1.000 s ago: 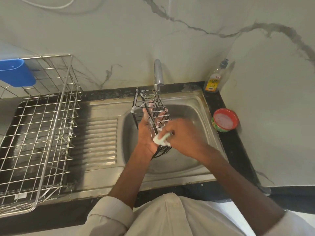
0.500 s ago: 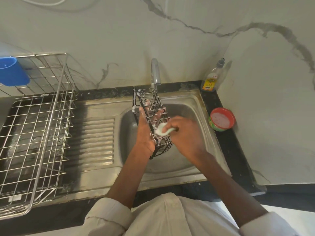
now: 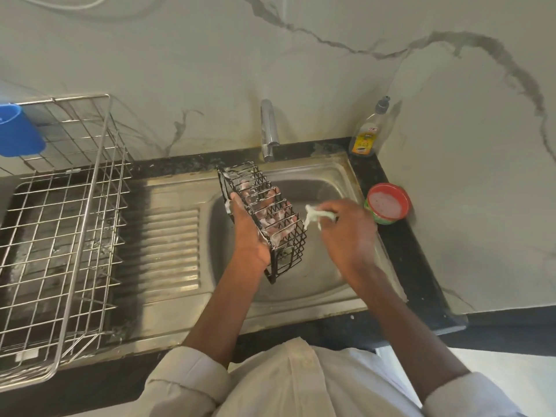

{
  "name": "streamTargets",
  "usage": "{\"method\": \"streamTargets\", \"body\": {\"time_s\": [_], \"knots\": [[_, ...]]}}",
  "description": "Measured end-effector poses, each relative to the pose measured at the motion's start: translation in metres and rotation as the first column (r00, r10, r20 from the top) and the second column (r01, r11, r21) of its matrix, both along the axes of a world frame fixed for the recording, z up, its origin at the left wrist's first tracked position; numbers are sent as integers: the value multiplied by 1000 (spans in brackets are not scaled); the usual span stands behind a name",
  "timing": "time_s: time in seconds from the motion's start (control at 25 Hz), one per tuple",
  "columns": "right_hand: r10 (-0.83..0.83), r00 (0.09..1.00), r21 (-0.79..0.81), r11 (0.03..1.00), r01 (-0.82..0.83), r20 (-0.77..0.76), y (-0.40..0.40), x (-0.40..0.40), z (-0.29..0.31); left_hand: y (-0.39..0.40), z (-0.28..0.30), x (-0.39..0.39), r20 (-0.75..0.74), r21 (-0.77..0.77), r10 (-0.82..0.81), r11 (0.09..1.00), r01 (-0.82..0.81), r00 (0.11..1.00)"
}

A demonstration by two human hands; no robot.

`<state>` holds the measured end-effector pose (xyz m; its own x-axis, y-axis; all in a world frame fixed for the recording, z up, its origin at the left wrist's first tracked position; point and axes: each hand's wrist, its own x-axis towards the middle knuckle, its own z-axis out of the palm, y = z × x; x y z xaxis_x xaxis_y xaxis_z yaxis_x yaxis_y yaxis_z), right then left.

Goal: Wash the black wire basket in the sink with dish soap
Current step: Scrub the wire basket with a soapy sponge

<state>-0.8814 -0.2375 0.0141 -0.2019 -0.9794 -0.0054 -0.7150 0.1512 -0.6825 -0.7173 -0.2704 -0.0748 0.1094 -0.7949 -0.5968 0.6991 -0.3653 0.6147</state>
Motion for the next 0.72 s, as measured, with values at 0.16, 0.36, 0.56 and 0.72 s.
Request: {"method": "streamTargets", "body": {"time_s": [0.16,0.36,0.56,0.72], "knots": [[314,924,40,943,-330,218,3,11,9,4,8,-4,9,25,-50,998,50,999],[196,973,69,980,-188,-119,-24,19,8,9,12,-9,98,-28,-166,985,169,981],[386,891,71,908,-413,239,-17,23,11,16,27,-10,141,-9,-245,968,249,959],[112,993,-124,987,-106,44,-70,38,13,22,35,-22,128,5,-280,960,282,952]]}}
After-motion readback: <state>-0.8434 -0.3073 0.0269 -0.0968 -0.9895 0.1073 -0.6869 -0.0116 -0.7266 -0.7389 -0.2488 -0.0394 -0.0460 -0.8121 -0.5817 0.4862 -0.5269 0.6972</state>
